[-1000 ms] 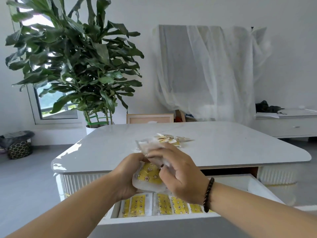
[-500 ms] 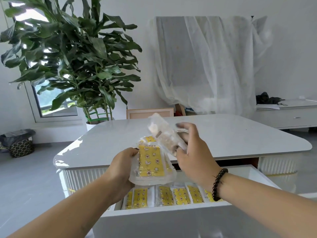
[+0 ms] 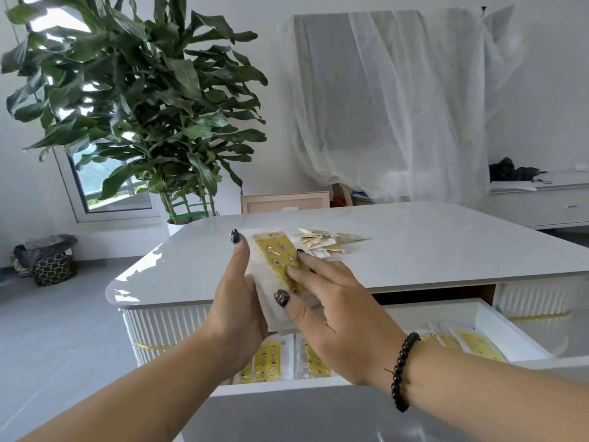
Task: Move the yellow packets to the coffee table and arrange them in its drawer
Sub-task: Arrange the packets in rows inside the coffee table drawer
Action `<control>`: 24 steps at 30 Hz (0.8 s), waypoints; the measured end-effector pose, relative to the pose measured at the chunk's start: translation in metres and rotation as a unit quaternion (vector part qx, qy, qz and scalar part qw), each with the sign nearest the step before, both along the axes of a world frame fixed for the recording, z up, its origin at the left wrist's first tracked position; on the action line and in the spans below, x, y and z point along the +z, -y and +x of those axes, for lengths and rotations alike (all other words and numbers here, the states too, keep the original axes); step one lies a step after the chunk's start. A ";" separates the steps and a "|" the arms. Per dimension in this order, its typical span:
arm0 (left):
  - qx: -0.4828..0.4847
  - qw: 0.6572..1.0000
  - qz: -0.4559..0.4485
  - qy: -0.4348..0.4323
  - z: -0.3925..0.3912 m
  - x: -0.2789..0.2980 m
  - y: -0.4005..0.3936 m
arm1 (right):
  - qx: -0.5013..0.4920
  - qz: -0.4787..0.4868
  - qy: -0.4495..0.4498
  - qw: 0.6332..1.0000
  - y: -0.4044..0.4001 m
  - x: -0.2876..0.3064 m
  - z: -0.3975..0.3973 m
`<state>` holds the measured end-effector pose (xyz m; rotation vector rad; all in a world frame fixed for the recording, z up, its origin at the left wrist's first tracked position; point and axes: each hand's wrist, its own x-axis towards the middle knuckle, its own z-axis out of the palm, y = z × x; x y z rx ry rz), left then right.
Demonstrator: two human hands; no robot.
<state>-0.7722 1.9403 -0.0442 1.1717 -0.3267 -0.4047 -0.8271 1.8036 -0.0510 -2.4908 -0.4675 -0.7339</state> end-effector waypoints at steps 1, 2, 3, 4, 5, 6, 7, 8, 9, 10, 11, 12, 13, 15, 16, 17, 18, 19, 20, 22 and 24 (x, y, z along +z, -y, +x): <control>0.001 1.000 0.004 0.010 0.000 -0.001 0.000 | -0.008 -0.005 -0.007 1.000 0.000 -0.001 0.001; 0.015 1.000 0.017 0.020 0.001 -0.003 0.001 | -0.015 -0.001 -0.007 1.000 0.000 -0.002 0.002; 0.033 0.998 0.038 0.029 0.002 -0.005 0.003 | -0.017 0.013 -0.006 1.000 0.000 -0.003 0.004; 0.053 0.996 0.067 0.033 0.004 -0.007 0.003 | -0.016 0.038 -0.007 0.999 0.000 -0.003 0.006; 0.073 0.992 0.096 0.037 0.006 -0.009 0.002 | -0.017 0.071 -0.010 0.997 0.001 -0.003 0.008; 0.087 0.987 0.124 0.044 0.007 -0.009 0.002 | -0.025 0.107 -0.015 0.994 0.003 -0.003 0.011; 0.089 0.984 0.147 0.053 0.006 -0.009 0.002 | -0.040 0.146 -0.020 0.988 0.006 -0.002 0.014; 0.079 0.981 0.164 0.061 0.005 -0.008 0.002 | -0.059 0.189 -0.029 0.980 0.009 0.000 0.016; 0.060 0.980 0.179 0.071 0.005 -0.008 0.002 | -0.074 0.231 -0.044 0.969 0.013 0.001 0.019; 0.040 0.977 0.190 0.083 0.005 -0.009 0.001 | -0.082 0.270 -0.067 0.957 0.017 0.003 0.021; 0.025 0.974 0.202 0.094 0.005 -0.009 0.000 | -0.083 0.307 -0.097 0.943 0.021 0.003 0.023; 0.009 0.970 0.216 0.109 0.004 -0.008 0.000 | -0.076 0.344 -0.132 0.927 0.024 0.002 0.024; -0.005 0.964 0.232 0.126 0.005 -0.009 -0.002 | -0.061 0.383 -0.168 0.906 0.026 0.001 0.026; -0.028 0.954 0.258 0.150 0.005 -0.010 -0.004 | -0.030 0.453 -0.225 0.862 0.028 -0.003 0.027; -0.039 0.950 0.267 0.156 0.005 -0.010 -0.004 | -0.021 0.476 -0.243 0.845 0.028 -0.005 0.027; -0.048 0.947 0.274 0.157 0.004 -0.010 -0.004 | -0.012 0.492 -0.259 0.831 0.029 -0.007 0.027; -0.054 0.944 0.284 0.160 0.002 -0.009 -0.003 | -0.004 0.500 -0.272 0.822 0.030 -0.009 0.026; -0.058 0.939 0.296 0.163 0.002 -0.010 -0.003 | 0.001 0.505 -0.280 0.817 0.030 -0.010 0.025; -0.059 0.935 0.306 0.171 0.003 -0.010 -0.003 | 0.004 0.507 -0.282 0.814 0.031 -0.012 0.025; -0.057 0.926 0.323 0.186 0.007 -0.015 -0.003 | 0.012 0.518 -0.278 0.809 0.031 -0.014 0.025; -0.044 0.919 0.340 0.194 0.010 -0.016 -0.002 | 0.031 0.531 -0.276 0.800 0.030 -0.015 0.026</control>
